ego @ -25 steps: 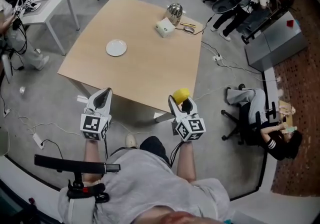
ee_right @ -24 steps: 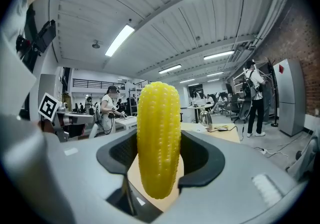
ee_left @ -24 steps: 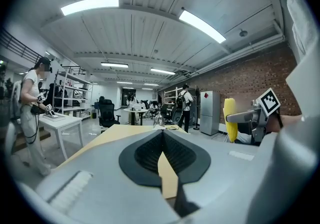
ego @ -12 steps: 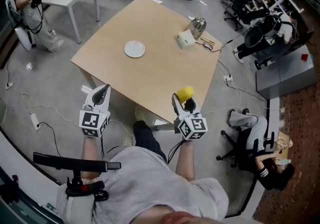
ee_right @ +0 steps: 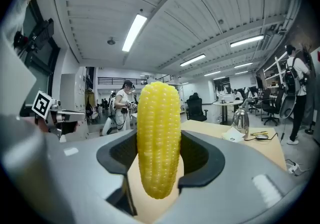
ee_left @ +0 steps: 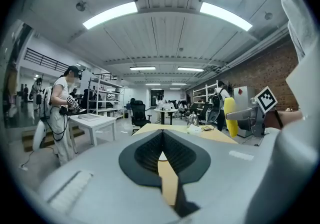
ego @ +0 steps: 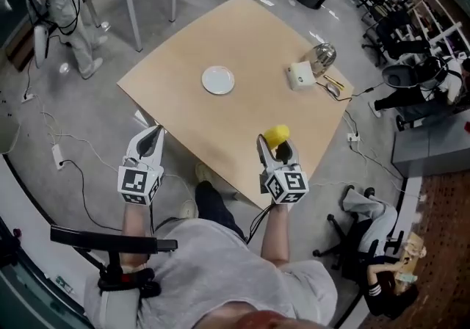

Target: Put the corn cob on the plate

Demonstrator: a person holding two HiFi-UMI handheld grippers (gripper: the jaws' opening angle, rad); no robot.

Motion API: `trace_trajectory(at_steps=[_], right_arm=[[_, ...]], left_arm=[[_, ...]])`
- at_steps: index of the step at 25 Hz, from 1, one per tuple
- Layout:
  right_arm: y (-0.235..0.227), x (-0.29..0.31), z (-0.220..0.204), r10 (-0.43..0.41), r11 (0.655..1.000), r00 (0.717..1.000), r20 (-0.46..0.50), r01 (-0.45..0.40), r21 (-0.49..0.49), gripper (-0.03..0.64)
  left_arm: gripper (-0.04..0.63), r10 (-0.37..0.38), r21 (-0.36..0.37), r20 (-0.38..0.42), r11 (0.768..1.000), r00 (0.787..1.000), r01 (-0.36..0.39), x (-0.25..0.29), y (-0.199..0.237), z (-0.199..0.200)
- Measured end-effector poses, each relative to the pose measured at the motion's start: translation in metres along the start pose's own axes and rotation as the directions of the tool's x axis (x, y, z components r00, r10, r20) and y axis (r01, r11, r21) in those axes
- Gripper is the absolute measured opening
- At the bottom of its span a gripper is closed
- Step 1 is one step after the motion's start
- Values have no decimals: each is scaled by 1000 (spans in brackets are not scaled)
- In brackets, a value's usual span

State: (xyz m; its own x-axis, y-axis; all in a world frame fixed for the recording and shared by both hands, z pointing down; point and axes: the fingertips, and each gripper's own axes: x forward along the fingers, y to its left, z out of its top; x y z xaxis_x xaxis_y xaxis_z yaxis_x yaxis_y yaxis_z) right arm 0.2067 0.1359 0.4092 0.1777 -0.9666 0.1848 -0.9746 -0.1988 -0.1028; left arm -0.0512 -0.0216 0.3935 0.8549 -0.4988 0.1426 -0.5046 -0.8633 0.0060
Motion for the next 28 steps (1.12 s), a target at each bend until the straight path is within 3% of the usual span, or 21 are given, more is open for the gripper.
trace_trajectory(at_steps=[10,28], right_arm=[[-18,69,-6,100,995,989,-109,-102,-10,255],[-35,196,-72,207,972,939,-274,-230,-53,255]], left_arm=[[20,91,-22,-58,995,994,-92,31,23,-6],[20,179,-42,-146,981,973,-187,78,53,-58]])
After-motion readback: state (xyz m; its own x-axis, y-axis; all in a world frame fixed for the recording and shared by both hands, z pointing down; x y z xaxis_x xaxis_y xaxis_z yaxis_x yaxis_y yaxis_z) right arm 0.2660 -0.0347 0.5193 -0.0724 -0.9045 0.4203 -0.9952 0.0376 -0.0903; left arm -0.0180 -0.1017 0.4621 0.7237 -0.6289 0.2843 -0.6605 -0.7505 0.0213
